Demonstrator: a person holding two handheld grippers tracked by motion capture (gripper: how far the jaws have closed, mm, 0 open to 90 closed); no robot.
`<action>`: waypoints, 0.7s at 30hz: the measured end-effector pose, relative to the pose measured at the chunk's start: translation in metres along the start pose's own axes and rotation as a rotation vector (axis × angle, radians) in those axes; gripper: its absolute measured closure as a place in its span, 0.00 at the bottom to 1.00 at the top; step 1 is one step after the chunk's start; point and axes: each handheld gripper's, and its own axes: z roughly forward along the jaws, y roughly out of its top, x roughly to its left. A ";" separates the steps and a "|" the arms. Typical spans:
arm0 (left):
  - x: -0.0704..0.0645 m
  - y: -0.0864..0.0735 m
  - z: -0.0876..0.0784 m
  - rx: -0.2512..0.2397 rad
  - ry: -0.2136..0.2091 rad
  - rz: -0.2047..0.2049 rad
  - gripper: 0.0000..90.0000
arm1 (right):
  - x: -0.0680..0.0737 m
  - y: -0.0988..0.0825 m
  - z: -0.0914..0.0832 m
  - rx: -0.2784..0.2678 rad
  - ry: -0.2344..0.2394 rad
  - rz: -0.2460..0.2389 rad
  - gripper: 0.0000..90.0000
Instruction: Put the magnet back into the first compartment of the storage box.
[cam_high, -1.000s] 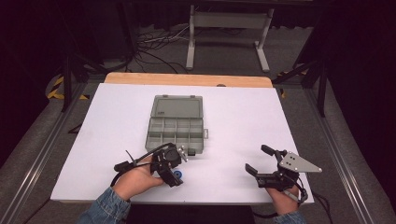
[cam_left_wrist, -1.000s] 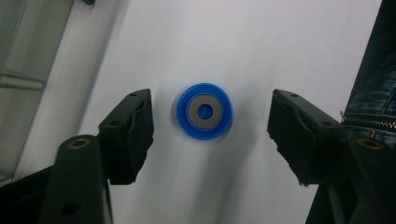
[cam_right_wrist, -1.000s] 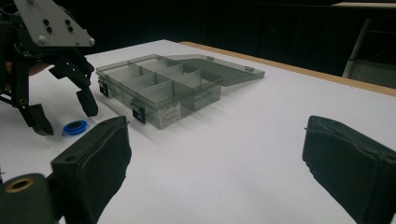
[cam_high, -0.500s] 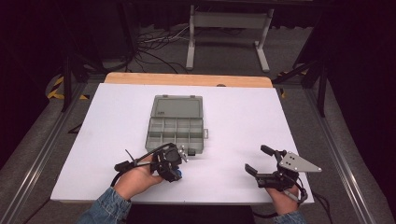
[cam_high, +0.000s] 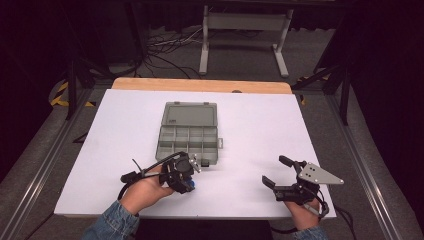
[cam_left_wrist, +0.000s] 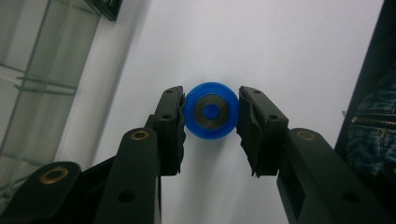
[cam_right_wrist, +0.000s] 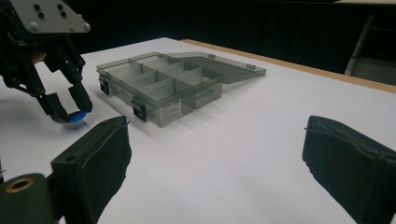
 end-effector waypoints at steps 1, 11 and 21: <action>-0.001 0.000 -0.003 -0.002 -0.001 0.007 0.69 | 0.000 0.000 0.000 0.000 0.000 0.000 0.09; -0.007 0.001 -0.022 -0.048 0.009 0.021 0.69 | 0.000 0.000 0.001 0.001 0.002 0.000 0.09; -0.010 -0.001 -0.039 -0.106 0.026 0.027 0.69 | 0.001 -0.001 0.001 0.002 0.004 -0.002 0.09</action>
